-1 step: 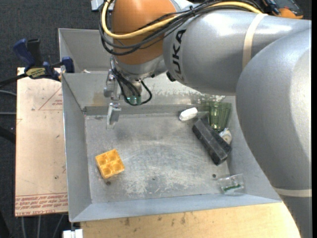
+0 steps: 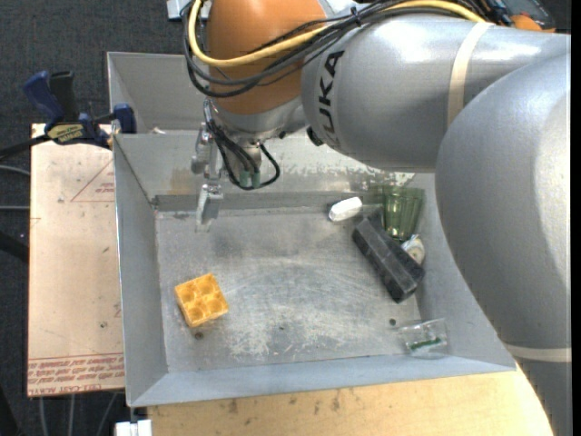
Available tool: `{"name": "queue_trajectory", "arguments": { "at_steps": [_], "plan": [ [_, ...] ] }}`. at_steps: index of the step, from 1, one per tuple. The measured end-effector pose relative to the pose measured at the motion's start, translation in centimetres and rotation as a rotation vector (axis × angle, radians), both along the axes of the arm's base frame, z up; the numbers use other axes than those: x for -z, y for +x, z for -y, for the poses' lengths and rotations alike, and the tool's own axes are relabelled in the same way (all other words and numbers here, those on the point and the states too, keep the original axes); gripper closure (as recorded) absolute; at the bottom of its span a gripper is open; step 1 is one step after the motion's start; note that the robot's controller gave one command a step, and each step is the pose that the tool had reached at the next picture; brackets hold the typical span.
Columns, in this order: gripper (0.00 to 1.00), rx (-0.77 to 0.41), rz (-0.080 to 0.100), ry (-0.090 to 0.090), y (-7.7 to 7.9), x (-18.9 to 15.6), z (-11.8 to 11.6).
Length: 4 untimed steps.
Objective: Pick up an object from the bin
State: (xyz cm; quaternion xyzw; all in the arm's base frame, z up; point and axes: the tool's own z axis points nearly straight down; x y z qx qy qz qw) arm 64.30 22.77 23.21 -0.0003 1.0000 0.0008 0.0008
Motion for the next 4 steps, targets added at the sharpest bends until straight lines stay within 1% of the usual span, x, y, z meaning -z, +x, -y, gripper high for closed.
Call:
{"name": "queue_trajectory", "arguments": {
  "at_steps": [1, 2, 3, 4],
  "plan": [
    [0.00, -0.102, 0.002, 0.000, -2.1, 4.8, -0.5],
    [0.00, -0.266, -0.007, -0.001, -10.1, 7.4, -1.4],
    [0.00, -0.546, 0.002, 0.000, -8.7, 9.3, -0.9],
    [0.00, -0.384, 0.000, 0.000, -10.4, 13.5, 0.4]
  ]
}}
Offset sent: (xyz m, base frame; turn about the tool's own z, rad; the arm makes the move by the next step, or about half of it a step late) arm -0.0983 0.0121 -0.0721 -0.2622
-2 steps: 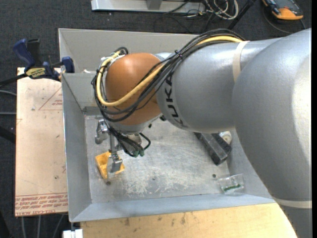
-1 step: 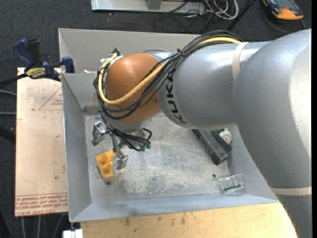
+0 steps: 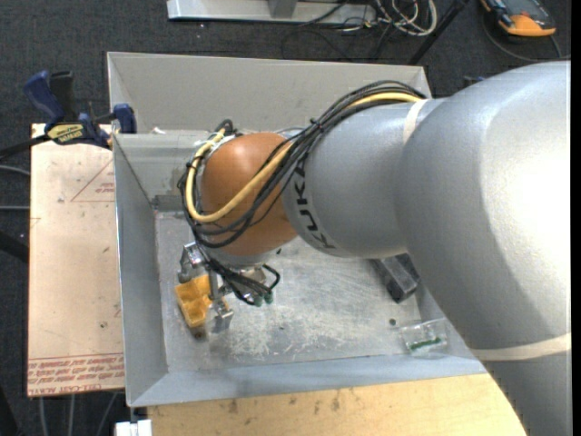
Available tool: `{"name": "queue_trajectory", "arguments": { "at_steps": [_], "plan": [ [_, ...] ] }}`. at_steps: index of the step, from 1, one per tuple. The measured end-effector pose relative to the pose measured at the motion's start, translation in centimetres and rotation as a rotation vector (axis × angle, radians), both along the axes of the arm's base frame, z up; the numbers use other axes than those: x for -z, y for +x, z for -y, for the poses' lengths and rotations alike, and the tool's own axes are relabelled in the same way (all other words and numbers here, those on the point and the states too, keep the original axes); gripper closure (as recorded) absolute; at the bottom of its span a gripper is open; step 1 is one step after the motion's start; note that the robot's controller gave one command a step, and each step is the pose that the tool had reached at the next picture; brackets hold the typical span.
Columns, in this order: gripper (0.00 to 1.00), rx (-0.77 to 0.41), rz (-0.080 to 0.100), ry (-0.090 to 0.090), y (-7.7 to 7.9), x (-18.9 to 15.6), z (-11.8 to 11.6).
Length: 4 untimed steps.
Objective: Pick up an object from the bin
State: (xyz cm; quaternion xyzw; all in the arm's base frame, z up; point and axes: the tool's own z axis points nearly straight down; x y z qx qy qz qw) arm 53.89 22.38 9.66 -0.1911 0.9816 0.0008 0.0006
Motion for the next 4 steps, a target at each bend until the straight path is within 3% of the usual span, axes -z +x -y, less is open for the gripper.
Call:
{"name": "queue_trajectory", "arguments": {
  "at_steps": [1, 4],
  "plan": [
    [1.00, -0.227, 0.007, 0.009, 1.1, 1.3, -0.8],
    [1.00, -0.228, 0.001, 0.002, 0.7, -0.3, -0.5]
  ]
}}
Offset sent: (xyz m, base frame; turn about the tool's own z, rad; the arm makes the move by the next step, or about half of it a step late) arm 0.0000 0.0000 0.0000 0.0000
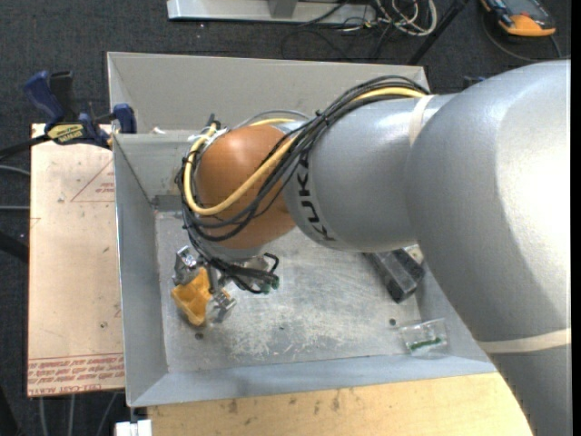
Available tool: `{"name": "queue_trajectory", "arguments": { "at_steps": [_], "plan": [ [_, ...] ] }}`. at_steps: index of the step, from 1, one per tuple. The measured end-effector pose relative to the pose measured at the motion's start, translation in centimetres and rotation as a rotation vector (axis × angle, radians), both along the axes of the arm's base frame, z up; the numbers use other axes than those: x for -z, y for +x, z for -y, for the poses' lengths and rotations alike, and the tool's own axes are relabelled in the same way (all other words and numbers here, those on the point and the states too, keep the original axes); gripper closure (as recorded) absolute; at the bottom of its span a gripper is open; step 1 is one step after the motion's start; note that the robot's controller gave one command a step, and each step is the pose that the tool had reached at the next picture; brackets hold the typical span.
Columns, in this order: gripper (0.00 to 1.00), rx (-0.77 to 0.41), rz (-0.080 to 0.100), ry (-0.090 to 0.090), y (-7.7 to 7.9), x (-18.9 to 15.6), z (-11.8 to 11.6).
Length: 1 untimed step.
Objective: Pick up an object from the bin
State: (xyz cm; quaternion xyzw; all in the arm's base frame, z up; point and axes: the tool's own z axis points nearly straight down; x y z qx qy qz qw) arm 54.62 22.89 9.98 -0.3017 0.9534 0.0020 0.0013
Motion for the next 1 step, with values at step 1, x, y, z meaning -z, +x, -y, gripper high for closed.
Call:
{"name": "queue_trajectory", "arguments": {
  "at_steps": [1],
  "plan": [
    [1.00, 0.002, -0.004, -0.003, -0.02, -1.66, 0.07]
  ]
}}
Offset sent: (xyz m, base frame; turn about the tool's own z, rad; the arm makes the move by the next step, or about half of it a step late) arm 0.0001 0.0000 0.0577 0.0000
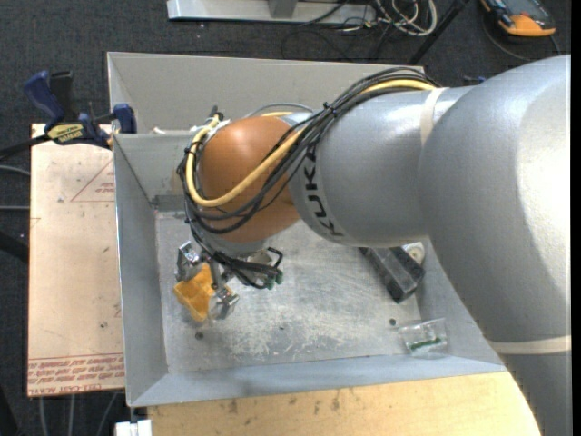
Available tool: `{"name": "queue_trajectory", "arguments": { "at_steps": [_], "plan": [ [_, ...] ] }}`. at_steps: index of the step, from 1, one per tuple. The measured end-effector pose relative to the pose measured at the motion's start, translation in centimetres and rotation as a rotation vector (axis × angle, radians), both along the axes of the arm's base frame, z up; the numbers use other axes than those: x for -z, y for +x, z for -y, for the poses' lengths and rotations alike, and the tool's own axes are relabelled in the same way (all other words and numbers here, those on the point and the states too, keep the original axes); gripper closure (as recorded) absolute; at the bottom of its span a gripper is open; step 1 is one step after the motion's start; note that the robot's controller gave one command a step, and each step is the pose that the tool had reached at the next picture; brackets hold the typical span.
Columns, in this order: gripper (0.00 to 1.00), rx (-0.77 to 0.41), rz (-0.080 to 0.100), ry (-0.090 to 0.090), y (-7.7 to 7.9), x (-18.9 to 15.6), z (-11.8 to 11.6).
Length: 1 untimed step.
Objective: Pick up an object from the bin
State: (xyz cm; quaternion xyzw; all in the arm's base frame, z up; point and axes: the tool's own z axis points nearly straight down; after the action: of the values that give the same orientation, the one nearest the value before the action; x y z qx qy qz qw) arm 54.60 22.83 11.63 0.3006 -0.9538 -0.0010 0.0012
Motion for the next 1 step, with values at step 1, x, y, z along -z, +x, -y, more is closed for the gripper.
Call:
{"name": "queue_trajectory", "arguments": {
  "at_steps": [1],
  "plan": [
    [1.00, 0.000, 0.004, 0.001, 0.07, -2.01, -0.06]
  ]
}}
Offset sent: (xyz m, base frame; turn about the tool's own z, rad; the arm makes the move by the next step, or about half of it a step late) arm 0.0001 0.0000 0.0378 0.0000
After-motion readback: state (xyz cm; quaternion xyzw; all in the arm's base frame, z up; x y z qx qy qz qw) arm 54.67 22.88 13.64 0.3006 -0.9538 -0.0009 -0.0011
